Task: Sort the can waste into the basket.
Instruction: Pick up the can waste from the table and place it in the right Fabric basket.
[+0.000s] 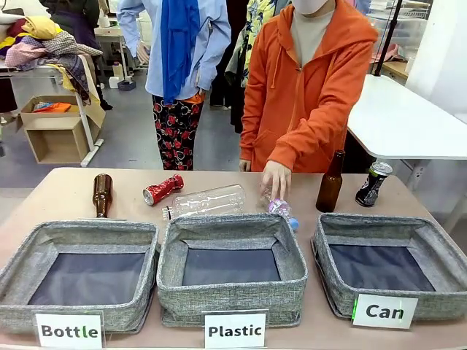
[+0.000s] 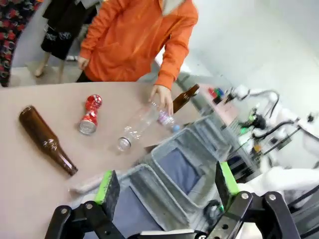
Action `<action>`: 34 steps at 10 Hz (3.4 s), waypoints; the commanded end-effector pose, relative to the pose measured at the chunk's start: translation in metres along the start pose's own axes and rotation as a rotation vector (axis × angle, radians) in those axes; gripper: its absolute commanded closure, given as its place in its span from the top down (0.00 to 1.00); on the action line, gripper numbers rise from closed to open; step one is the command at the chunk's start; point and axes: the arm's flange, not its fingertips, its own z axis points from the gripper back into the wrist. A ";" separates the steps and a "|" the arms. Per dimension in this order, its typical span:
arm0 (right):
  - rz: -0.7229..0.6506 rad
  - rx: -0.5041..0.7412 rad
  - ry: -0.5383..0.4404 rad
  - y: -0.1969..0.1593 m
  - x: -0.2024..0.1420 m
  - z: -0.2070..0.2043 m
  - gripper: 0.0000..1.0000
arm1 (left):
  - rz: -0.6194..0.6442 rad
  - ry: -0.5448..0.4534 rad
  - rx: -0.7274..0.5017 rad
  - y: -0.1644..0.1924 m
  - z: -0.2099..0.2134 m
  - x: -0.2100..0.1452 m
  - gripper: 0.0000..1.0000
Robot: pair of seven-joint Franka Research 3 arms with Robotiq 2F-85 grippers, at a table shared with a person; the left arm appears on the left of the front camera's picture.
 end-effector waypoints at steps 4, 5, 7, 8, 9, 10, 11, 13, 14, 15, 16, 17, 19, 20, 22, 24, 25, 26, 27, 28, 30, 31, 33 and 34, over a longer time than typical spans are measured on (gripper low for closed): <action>0.029 0.024 -0.012 -0.002 0.003 0.001 1.00 | -0.314 0.395 0.142 0.011 -0.181 0.077 1.00; 0.029 0.024 -0.012 -0.002 0.003 0.001 1.00 | -0.422 0.436 0.248 0.012 -0.227 0.080 1.00; 0.029 0.024 -0.012 -0.002 0.003 0.001 1.00 | -0.571 0.554 0.326 0.022 -0.279 0.079 1.00; 0.029 0.024 -0.012 -0.002 0.003 0.001 1.00 | -0.562 0.565 0.374 0.027 -0.289 0.080 1.00; 0.029 0.024 -0.012 -0.002 0.003 0.001 1.00 | -0.417 0.410 0.374 0.017 -0.271 0.091 1.00; 0.029 0.024 -0.012 -0.002 0.003 0.001 1.00 | -0.575 0.547 0.302 0.019 -0.295 0.068 1.00; 0.029 0.024 -0.012 -0.002 0.003 0.001 1.00 | -0.575 0.547 0.302 0.019 -0.295 0.068 1.00; 0.029 0.024 -0.012 -0.002 0.003 0.001 1.00 | -0.566 0.576 0.370 0.032 -0.308 0.078 1.00; 0.029 0.024 -0.012 -0.002 0.003 0.001 1.00 | -0.628 0.617 0.369 0.043 -0.329 0.079 1.00; 0.029 0.024 -0.012 -0.002 0.003 0.001 1.00 | -0.669 0.643 0.390 0.050 -0.347 0.080 1.00; 0.029 0.024 -0.012 -0.002 0.003 0.001 1.00 | -0.692 0.689 0.415 0.055 -0.363 0.076 1.00; 0.029 0.024 -0.012 -0.002 0.003 0.001 1.00 | -0.707 0.727 0.420 0.061 -0.377 0.075 1.00; 0.029 0.024 -0.012 -0.002 0.003 0.001 1.00 | -0.682 0.794 0.455 0.078 -0.401 0.062 1.00; 0.029 0.024 -0.012 -0.002 0.003 0.001 1.00 | -0.675 0.817 0.479 0.087 -0.410 0.055 1.00; 0.029 0.024 -0.012 -0.002 0.003 0.001 1.00 | -0.685 0.903 0.488 0.109 -0.432 0.051 1.00; 0.029 0.024 -0.012 -0.002 0.003 0.001 1.00 | -0.675 0.946 0.454 0.118 -0.441 0.042 1.00; 0.029 0.024 -0.012 -0.002 0.003 0.001 1.00 | -0.669 0.960 0.456 0.121 -0.442 0.041 1.00; 0.029 0.024 -0.012 -0.002 0.003 0.001 1.00 | -0.670 0.964 0.453 0.124 -0.442 0.040 1.00; 0.029 0.024 -0.012 -0.002 0.003 0.001 1.00 | -0.669 0.968 0.456 0.124 -0.441 0.040 1.00; 0.029 0.024 -0.012 -0.002 0.003 0.001 1.00 | -0.659 0.976 0.457 0.125 -0.442 0.038 1.00; 0.029 0.024 -0.012 -0.002 0.003 0.001 1.00 | -0.662 0.993 0.474 0.126 -0.442 0.038 0.41; 0.029 0.024 -0.012 -0.002 0.003 0.001 1.00 | -0.661 0.996 0.471 0.126 -0.442 0.038 0.30; 0.029 0.024 -0.012 -0.002 0.003 0.001 1.00 | -0.650 0.993 0.479 0.126 -0.442 0.038 0.00; 0.029 0.024 -0.012 -0.002 0.003 0.001 1.00 | -0.650 0.993 0.478 0.126 -0.442 0.038 0.00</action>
